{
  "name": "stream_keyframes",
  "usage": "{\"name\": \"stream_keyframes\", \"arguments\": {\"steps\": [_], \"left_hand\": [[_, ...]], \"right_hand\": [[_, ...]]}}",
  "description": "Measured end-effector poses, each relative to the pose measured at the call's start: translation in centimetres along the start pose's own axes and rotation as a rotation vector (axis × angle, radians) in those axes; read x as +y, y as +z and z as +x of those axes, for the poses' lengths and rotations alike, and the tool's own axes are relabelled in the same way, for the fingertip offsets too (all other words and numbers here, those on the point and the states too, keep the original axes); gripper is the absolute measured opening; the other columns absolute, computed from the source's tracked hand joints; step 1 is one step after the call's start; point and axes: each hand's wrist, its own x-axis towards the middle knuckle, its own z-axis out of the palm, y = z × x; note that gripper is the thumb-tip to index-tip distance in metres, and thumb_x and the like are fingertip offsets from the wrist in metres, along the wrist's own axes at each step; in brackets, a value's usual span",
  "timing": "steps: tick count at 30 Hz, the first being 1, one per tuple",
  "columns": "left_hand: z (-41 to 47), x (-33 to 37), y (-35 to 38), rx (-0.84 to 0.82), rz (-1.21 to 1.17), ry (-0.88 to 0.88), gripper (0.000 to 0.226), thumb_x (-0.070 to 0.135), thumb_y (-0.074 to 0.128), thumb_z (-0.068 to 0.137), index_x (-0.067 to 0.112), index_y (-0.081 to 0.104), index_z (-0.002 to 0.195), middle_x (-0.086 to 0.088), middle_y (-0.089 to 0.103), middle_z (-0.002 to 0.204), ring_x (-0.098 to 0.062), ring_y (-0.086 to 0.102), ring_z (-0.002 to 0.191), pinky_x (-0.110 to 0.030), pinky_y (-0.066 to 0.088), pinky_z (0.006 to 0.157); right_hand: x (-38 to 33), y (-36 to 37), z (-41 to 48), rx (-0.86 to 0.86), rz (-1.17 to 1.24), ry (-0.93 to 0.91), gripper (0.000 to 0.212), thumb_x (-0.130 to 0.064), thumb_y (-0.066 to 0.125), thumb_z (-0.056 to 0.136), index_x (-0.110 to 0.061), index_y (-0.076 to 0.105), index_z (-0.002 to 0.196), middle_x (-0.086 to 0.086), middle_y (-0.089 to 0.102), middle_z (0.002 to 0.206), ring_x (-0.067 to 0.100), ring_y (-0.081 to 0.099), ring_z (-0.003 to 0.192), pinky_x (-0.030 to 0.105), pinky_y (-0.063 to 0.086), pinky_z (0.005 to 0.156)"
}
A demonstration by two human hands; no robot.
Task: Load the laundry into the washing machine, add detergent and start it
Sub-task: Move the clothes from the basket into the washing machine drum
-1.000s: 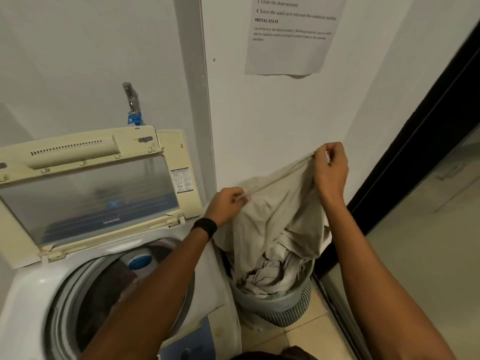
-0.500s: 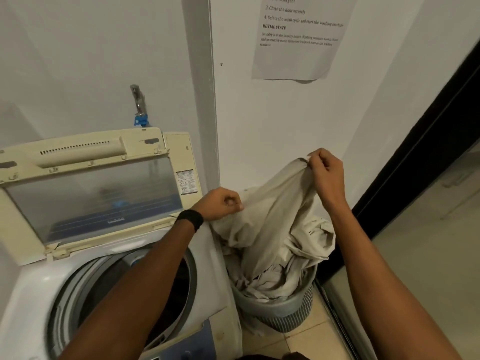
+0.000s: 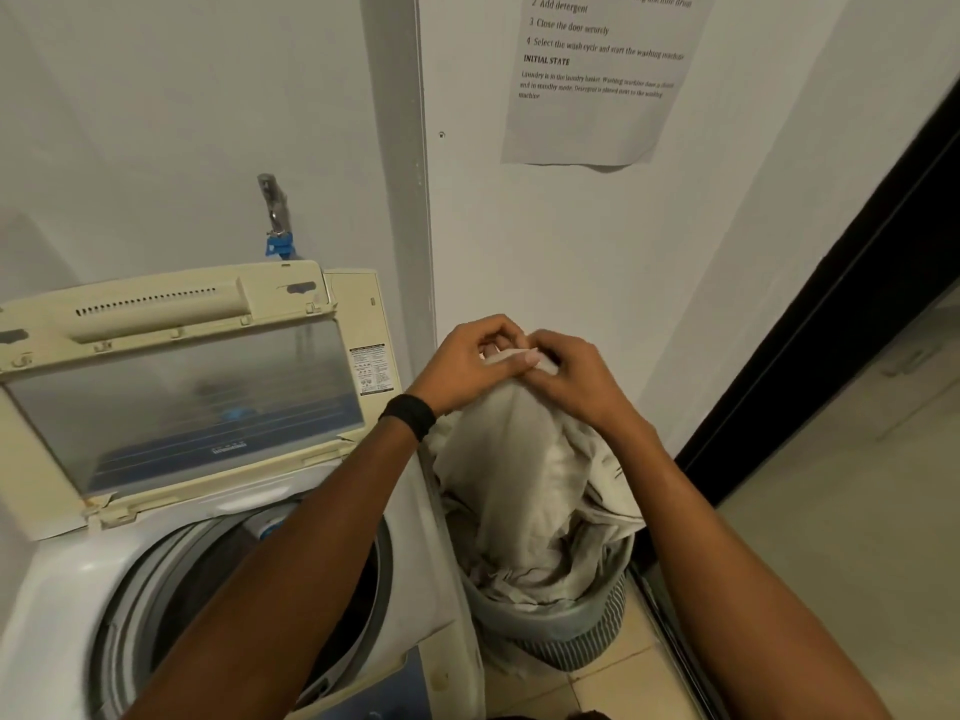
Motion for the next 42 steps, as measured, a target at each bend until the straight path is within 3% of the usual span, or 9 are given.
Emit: {"name": "stream_keyframes", "arguments": {"steps": [4, 6, 11, 14, 20, 24, 32, 37, 42], "left_hand": [[-2.1, -3.9, -1.0, -0.116, 0.19, -0.137, 0.024, 0.036, 0.075, 0.093, 0.026, 0.057, 0.08, 0.01, 0.051, 0.073, -0.007, 0.046, 0.064, -0.027, 0.041, 0.064], [-3.1, -5.5, -0.6, -0.048, 0.205, -0.153, 0.033, 0.035, 0.064, 0.101, 0.024, 0.05, 0.073, 0.007, 0.043, 0.067, -0.008, 0.04, 0.062, -0.03, 0.034, 0.064], [-2.0, -3.3, -0.8, 0.219, 0.056, -0.116, 0.026, 0.027, 0.047, 0.109, 0.012, 0.048, 0.089, 0.005, 0.046, 0.077, -0.012, 0.046, 0.073, -0.034, 0.051, 0.074], [-1.3, -1.7, -1.1, 0.332, -0.049, -0.073, 0.031, 0.024, 0.048, 0.109, 0.002, 0.045, 0.089, 0.001, 0.042, 0.077, -0.011, 0.042, 0.071, -0.025, 0.04, 0.068], [-1.0, -1.0, 2.8, 0.232, -0.255, -0.184, 0.025, 0.04, 0.043, 0.108, 0.019, 0.039, 0.095, 0.001, 0.042, 0.088, -0.009, 0.044, 0.076, -0.029, 0.043, 0.074], [-1.3, -1.0, 4.8, 0.234, -0.328, -0.206, 0.023, 0.032, 0.044, 0.11, 0.011, 0.047, 0.119, -0.002, 0.062, 0.107, -0.008, 0.062, 0.09, -0.026, 0.053, 0.083], [-0.5, -0.7, 2.2, 0.44, -0.184, -0.151, 0.032, 0.03, 0.034, 0.113, 0.016, 0.041, 0.085, 0.002, 0.039, 0.078, -0.005, 0.038, 0.069, -0.021, 0.036, 0.066], [-0.2, -0.8, 1.6, 0.474, -0.24, -0.161, 0.034, 0.033, 0.032, 0.113, 0.014, 0.045, 0.089, 0.001, 0.046, 0.084, -0.006, 0.044, 0.077, -0.024, 0.038, 0.077], [-0.3, -0.1, 3.7, 0.333, -0.309, -0.177, 0.039, 0.057, 0.053, 0.1, 0.018, 0.047, 0.094, -0.002, 0.071, 0.099, -0.012, 0.064, 0.083, -0.028, 0.054, 0.081]], "right_hand": [[1.6, -2.6, 0.1, 0.44, 0.164, 0.098, 0.005, -0.013, 0.066, 0.087, -0.018, 0.068, 0.086, -0.011, 0.07, 0.085, 0.006, 0.065, 0.083, 0.031, 0.052, 0.078], [1.9, -3.9, -0.2, 0.5, 0.218, 0.132, 0.002, -0.014, 0.068, 0.088, -0.016, 0.068, 0.087, -0.012, 0.07, 0.086, 0.004, 0.064, 0.084, 0.024, 0.05, 0.077], [2.2, -3.2, -1.0, 0.399, 0.215, 0.148, 0.007, -0.01, 0.068, 0.086, -0.017, 0.067, 0.086, -0.01, 0.069, 0.085, 0.008, 0.063, 0.081, 0.025, 0.051, 0.074], [2.0, -2.9, -1.4, 0.328, 0.246, 0.162, 0.007, -0.009, 0.07, 0.085, -0.016, 0.068, 0.083, -0.005, 0.07, 0.084, 0.008, 0.063, 0.08, 0.027, 0.051, 0.074], [-0.9, -1.0, -1.0, 0.188, 0.284, 0.106, 0.011, -0.015, 0.067, 0.092, -0.018, 0.077, 0.091, -0.008, 0.076, 0.091, 0.01, 0.07, 0.091, 0.03, 0.055, 0.085], [-1.0, 0.1, -0.9, 0.02, 0.168, 0.095, 0.01, -0.032, 0.069, 0.094, -0.026, 0.078, 0.094, -0.009, 0.076, 0.089, 0.008, 0.071, 0.087, 0.034, 0.057, 0.081], [1.6, -1.6, -2.4, -0.069, 0.03, 0.164, 0.034, -0.053, 0.074, 0.088, -0.021, 0.068, 0.077, -0.004, 0.064, 0.071, 0.004, 0.054, 0.063, 0.026, 0.043, 0.064], [1.3, -3.5, -3.0, 0.08, 0.296, 0.195, 0.02, -0.035, 0.07, 0.096, -0.018, 0.073, 0.087, 0.01, 0.065, 0.081, 0.008, 0.054, 0.074, 0.025, 0.043, 0.073], [-0.1, -2.4, -1.9, 0.151, 0.299, 0.075, 0.008, -0.013, 0.07, 0.093, -0.017, 0.075, 0.098, -0.007, 0.075, 0.099, 0.011, 0.066, 0.091, 0.026, 0.05, 0.08]]}}
